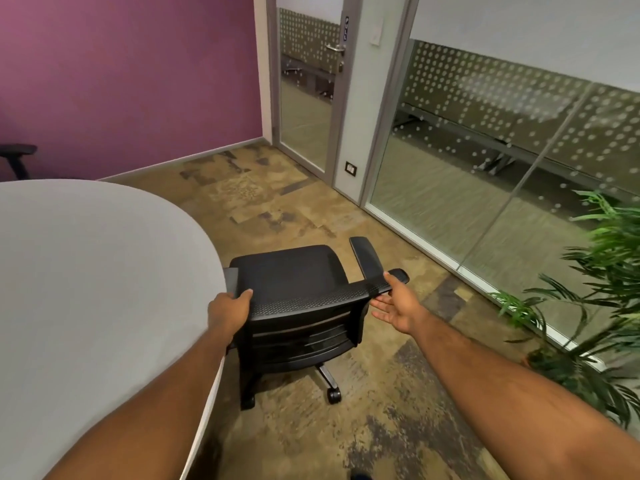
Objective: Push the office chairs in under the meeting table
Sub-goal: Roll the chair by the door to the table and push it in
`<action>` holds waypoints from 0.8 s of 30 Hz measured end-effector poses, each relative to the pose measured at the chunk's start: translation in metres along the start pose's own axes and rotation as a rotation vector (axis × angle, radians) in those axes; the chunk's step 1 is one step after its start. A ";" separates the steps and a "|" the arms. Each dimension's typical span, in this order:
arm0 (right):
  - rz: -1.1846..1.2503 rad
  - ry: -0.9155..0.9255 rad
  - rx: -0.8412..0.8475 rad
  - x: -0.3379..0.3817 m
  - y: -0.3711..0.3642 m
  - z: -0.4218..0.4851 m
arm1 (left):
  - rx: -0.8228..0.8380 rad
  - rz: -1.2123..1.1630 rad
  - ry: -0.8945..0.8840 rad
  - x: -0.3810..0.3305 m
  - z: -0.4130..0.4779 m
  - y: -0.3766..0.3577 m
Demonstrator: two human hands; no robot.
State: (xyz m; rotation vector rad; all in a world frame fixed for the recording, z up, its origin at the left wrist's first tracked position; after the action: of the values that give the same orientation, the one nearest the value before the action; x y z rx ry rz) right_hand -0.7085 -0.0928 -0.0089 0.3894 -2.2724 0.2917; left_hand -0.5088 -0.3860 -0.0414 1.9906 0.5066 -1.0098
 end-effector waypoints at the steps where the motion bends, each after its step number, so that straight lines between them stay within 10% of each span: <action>1: 0.020 -0.005 0.001 0.003 0.002 0.006 | 0.006 0.076 -0.022 0.001 0.004 -0.002; 8: 0.147 -0.018 -0.049 0.033 0.021 0.051 | 0.176 0.695 -0.303 -0.007 0.007 -0.013; 24: -0.057 0.065 -0.240 0.033 0.070 0.095 | 0.177 0.658 -0.328 -0.011 -0.057 -0.052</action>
State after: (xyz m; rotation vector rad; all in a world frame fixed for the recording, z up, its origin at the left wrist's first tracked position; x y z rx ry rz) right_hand -0.8192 -0.0651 -0.0527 0.3145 -2.1971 0.0011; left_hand -0.5225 -0.3093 -0.0389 1.8854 -0.4101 -0.9396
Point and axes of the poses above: each hand's wrist, its own z-axis towards the middle knuckle, its own y-axis out of the back of the hand, x = y × z, the point moved 2 cm from there along z, towards the middle knuckle, and after that the axes turned 7 degrees about -z, right-handed, at the moved point
